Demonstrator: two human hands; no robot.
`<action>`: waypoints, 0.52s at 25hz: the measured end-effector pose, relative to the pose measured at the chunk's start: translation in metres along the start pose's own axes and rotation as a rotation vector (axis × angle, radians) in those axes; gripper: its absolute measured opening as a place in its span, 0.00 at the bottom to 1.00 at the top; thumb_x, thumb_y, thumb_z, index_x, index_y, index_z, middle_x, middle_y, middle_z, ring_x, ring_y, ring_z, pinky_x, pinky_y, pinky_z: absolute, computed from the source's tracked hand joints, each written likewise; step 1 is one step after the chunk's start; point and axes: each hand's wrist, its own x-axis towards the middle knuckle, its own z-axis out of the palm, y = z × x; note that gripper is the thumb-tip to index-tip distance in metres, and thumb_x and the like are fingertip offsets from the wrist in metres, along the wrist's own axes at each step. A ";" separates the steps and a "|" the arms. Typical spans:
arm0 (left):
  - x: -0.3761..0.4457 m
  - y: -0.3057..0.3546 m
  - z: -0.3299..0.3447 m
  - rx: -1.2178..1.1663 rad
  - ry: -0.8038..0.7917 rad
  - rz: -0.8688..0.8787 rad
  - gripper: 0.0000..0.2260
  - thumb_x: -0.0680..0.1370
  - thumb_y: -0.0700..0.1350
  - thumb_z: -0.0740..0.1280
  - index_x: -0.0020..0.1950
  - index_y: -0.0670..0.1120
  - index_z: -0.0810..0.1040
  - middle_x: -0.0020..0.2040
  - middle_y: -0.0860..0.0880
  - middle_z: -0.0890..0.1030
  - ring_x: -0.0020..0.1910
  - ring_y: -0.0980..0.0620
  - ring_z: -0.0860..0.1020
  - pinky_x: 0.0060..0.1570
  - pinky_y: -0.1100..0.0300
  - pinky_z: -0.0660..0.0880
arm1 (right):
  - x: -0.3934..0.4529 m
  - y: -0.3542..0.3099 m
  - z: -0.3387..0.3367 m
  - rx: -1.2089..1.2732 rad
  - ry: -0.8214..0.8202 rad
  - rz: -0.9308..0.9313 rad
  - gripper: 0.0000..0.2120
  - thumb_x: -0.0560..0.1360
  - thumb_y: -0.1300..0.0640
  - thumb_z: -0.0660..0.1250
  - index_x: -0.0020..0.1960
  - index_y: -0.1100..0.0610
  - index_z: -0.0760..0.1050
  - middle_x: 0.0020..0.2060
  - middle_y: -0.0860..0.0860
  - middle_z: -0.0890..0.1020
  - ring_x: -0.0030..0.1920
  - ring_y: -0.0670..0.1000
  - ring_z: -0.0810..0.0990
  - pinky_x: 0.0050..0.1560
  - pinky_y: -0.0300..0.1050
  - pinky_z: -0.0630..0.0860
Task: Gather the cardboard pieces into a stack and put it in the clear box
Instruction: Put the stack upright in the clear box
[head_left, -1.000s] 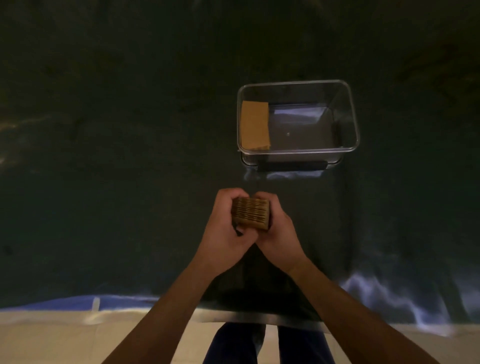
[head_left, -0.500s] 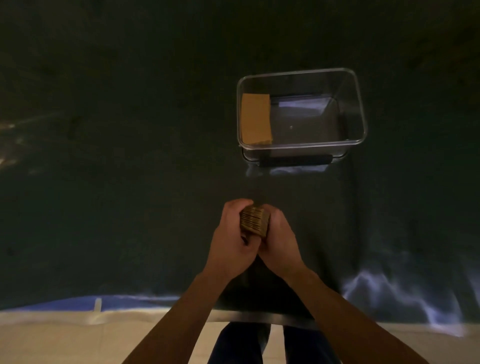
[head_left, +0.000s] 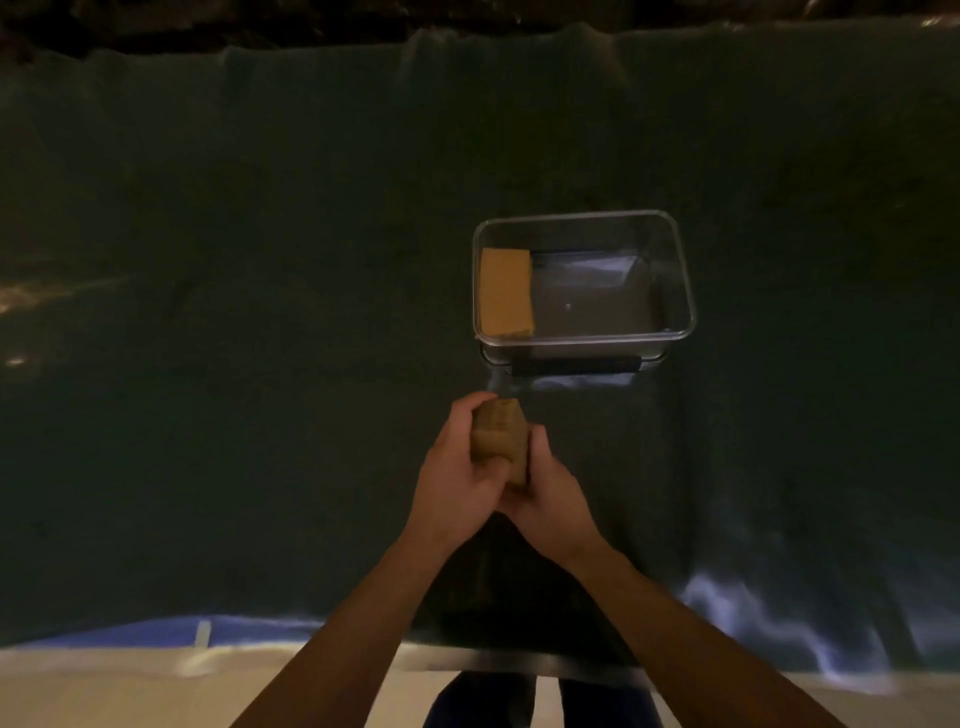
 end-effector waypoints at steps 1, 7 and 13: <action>0.002 0.011 -0.008 -0.050 -0.048 -0.035 0.27 0.66 0.49 0.63 0.62 0.69 0.67 0.55 0.60 0.78 0.50 0.64 0.78 0.45 0.65 0.77 | -0.004 -0.012 -0.008 0.132 -0.037 0.074 0.26 0.65 0.43 0.72 0.59 0.44 0.67 0.52 0.45 0.83 0.51 0.49 0.82 0.49 0.47 0.79; -0.009 0.067 -0.020 -0.664 -0.037 -0.245 0.16 0.73 0.58 0.64 0.60 0.61 0.79 0.60 0.48 0.79 0.58 0.47 0.78 0.51 0.52 0.75 | -0.030 -0.075 -0.054 0.608 -0.289 0.361 0.29 0.63 0.48 0.74 0.63 0.42 0.71 0.55 0.54 0.81 0.55 0.56 0.80 0.44 0.47 0.74; -0.026 0.107 -0.002 -0.458 0.076 -0.273 0.08 0.81 0.58 0.58 0.59 0.63 0.70 0.56 0.50 0.75 0.52 0.48 0.76 0.42 0.53 0.72 | -0.057 -0.101 -0.066 0.651 -0.235 0.360 0.39 0.60 0.42 0.77 0.66 0.41 0.65 0.62 0.57 0.76 0.61 0.60 0.77 0.53 0.56 0.77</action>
